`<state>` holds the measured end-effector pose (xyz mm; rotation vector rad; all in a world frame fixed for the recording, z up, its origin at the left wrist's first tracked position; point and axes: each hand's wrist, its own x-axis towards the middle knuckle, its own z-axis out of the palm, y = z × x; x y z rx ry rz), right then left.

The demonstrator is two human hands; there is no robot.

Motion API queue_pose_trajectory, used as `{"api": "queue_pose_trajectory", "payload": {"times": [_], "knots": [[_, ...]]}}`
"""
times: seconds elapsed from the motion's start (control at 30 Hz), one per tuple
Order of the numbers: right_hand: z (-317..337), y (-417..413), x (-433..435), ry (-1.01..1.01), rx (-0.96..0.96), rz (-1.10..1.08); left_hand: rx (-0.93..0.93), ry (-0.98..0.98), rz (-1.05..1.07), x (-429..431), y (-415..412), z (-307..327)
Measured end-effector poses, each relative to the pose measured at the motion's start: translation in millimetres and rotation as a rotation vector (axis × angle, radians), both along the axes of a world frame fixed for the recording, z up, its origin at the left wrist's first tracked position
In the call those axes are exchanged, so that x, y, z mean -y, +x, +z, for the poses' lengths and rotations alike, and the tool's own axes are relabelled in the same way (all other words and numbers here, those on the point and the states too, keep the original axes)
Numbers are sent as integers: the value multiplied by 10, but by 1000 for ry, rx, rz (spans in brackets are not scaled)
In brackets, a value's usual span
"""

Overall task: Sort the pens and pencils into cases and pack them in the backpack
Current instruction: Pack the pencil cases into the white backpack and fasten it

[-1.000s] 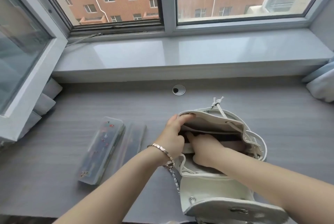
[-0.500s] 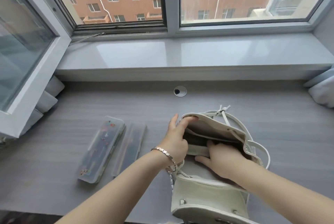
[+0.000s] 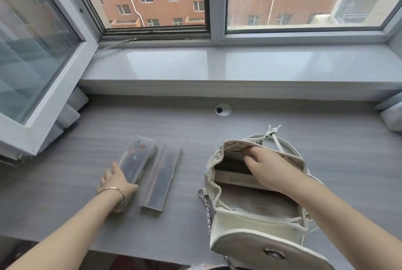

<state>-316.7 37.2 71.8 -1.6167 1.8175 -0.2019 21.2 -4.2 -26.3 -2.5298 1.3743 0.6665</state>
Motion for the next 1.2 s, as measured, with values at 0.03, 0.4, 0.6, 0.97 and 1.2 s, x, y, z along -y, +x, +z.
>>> {"api": "queue_pose_trajectory", "payload": {"times": [0.03, 0.4, 0.6, 0.97, 1.2], "knots": [[11, 6, -1, 11, 13, -7, -9, -10, -9, -30, 23, -14], [246, 83, 54, 261, 627, -262, -562, -365, -236, -363, -1353, 1423], [317, -124, 10, 213, 1018, -361, -476, -379, -550, -499, -2108, 1427], [106, -390, -210, -466, 892, -323, -354, -508, -898, -351, -1774, 962], [-36, -366, -394, -696, 563, 25, -586, -191, -729, -258, -1935, 917]]}}
